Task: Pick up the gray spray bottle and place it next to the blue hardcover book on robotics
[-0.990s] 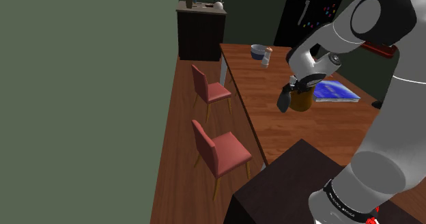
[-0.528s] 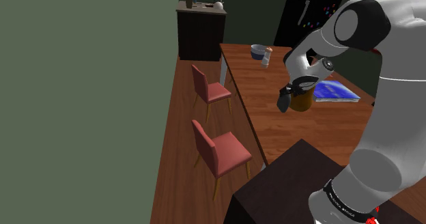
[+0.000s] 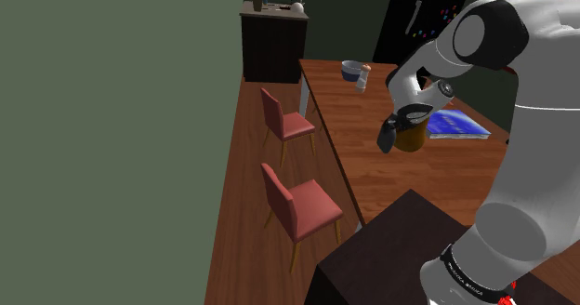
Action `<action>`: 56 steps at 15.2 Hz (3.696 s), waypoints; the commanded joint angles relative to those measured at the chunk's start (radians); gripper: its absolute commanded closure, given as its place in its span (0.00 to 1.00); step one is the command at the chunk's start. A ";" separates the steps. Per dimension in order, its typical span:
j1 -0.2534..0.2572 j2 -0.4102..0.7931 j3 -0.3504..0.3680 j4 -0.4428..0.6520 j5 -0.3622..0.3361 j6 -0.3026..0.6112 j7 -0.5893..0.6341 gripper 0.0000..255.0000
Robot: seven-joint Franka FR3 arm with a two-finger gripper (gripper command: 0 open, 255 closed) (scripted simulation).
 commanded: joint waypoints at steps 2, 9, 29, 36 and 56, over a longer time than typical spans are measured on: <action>0.000 0.000 0.000 0.000 0.000 0.000 0.000 1.00; 0.000 0.000 0.000 0.000 0.000 0.000 0.000 1.00; 0.246 -0.254 -0.298 -0.140 -0.700 -0.057 0.625 1.00; 0.345 -0.349 -0.427 -0.158 -0.985 -0.096 0.857 1.00; 0.312 -0.585 -0.427 -0.076 -1.545 -0.319 1.293 1.00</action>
